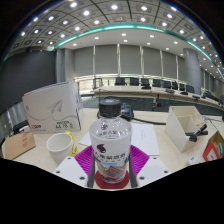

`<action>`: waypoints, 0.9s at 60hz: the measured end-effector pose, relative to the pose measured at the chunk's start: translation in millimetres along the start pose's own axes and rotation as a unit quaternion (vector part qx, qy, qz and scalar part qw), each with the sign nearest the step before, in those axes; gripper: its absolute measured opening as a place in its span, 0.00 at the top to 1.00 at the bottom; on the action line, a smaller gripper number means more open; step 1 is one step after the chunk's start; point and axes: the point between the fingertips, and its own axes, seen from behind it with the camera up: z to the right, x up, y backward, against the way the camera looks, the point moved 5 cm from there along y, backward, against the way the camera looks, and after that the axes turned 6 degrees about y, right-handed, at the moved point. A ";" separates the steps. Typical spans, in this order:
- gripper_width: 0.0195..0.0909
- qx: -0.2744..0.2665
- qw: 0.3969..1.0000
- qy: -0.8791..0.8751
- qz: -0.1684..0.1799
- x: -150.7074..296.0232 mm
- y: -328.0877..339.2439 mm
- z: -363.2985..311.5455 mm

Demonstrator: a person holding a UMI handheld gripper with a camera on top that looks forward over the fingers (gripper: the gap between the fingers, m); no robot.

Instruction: Pour water

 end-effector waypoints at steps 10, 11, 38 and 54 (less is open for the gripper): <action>0.05 0.002 0.999 -0.001 -0.045 -12.8 3.6 -0.9; 0.07 0.003 0.999 -0.002 -0.048 -13.0 5.0 -1.3; 0.06 -0.107 0.984 -0.032 -0.137 52.6 160.4 -33.9; 0.07 -0.130 0.978 -0.042 -0.159 65.3 281.1 -110.5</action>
